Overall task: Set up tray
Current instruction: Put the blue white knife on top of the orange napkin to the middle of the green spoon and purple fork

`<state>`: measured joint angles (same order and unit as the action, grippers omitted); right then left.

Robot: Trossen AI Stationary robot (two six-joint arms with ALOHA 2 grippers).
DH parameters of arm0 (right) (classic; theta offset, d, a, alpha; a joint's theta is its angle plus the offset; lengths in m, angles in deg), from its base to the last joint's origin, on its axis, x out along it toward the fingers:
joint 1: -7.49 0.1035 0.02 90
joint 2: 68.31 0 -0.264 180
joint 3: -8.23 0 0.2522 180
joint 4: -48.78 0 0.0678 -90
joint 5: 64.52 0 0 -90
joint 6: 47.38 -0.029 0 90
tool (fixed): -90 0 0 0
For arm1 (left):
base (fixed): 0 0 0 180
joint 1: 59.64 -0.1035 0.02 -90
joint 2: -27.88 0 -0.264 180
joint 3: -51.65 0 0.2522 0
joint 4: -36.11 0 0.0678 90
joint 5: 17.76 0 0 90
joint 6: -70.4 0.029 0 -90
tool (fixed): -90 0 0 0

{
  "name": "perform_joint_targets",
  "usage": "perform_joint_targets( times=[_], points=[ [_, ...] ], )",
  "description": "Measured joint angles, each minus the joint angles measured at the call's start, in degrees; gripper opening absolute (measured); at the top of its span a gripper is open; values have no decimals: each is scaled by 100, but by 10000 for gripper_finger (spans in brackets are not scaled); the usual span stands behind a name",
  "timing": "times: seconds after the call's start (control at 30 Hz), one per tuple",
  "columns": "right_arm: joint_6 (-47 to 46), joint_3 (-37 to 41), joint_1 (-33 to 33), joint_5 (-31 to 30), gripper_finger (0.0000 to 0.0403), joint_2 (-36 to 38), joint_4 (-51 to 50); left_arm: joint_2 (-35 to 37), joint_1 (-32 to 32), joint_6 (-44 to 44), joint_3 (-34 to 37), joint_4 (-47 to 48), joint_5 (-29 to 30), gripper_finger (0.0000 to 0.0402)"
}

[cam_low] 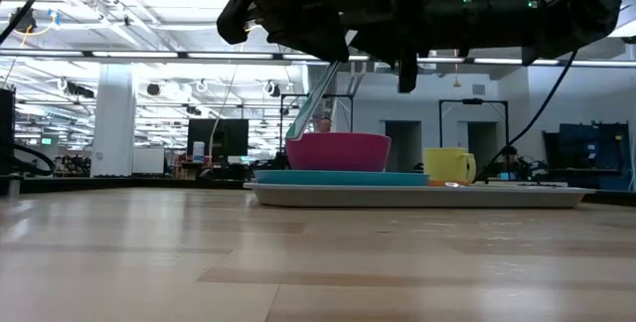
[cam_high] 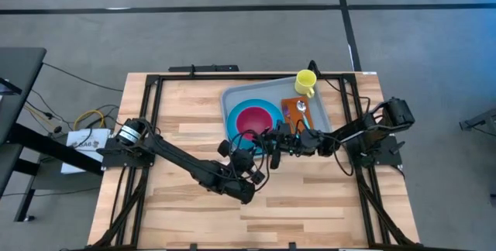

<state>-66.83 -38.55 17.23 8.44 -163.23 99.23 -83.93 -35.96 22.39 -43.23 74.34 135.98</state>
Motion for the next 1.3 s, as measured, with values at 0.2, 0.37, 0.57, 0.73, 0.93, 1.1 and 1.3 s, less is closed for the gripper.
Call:
perform_joint_targets(
  times=[0.2,0.37,0.57,0.73,0.93,1.1,1.3],
  points=[
    [25,0,0,4,8,1,13,0,-11,28,0,2,-50,16],
    [34,0,0,28,7,1,12,0,-7,39,-2,0,-47,17],
    [46,2,2,46,2,1,-42,4,-9,420,-2,4,-174,33],
    [95,4,0,44,1,1,-399,7,-7,967,-7,0,-151,75],
    [322,11,2,47,1,264,-855,86,85,1263,-7,47,-268,104],
    [449,13,-23,333,0,1213,-2335,517,351,1427,-7,63,-343,107],
    [449,11,-262,964,0,3062,-4729,1108,603,2189,-7,59,-294,108]
  ],
)
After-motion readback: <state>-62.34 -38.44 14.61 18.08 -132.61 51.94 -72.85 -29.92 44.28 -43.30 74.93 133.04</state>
